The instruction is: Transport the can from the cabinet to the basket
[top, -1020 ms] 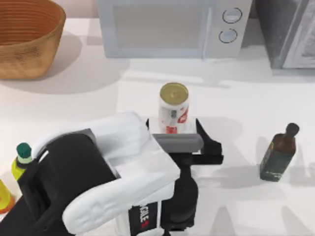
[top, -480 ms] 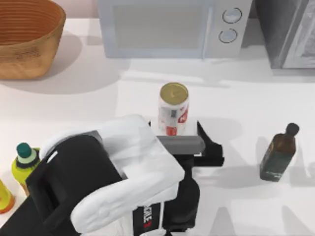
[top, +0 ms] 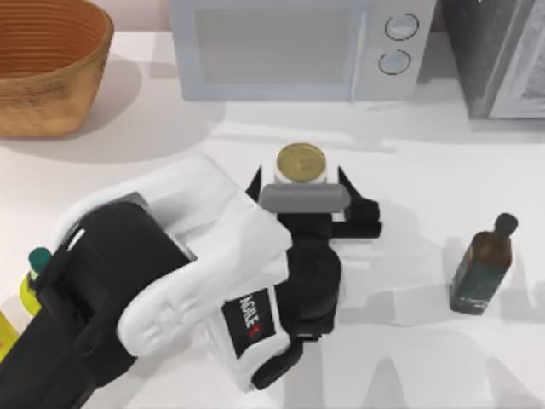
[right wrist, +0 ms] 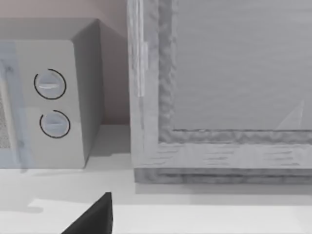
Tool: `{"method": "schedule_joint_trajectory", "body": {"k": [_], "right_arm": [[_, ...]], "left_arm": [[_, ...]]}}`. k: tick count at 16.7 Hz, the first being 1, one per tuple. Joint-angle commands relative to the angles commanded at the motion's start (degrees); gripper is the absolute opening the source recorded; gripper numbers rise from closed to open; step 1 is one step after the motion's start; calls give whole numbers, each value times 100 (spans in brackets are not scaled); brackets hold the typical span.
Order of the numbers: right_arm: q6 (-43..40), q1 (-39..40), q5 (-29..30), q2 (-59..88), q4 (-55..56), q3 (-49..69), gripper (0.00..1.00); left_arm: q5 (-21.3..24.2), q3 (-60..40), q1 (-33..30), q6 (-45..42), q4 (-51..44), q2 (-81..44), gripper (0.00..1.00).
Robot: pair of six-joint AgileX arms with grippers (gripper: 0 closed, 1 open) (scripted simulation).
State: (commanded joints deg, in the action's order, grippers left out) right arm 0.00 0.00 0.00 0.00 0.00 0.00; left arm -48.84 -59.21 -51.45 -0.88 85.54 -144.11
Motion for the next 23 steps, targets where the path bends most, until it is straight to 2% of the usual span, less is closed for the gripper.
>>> {"method": "schedule_joint_trajectory", "body": {"k": [2,15,23], "right_arm": [[0,0,0,0,0,0,100],[0,0,0,0,0,0,100],[0,0,0,0,0,0,100]], "left_arm": [[0,0,0,0,0,0,100],[0,0,0,0,0,0,2],[0,0,0,0,0,0,0]]}}
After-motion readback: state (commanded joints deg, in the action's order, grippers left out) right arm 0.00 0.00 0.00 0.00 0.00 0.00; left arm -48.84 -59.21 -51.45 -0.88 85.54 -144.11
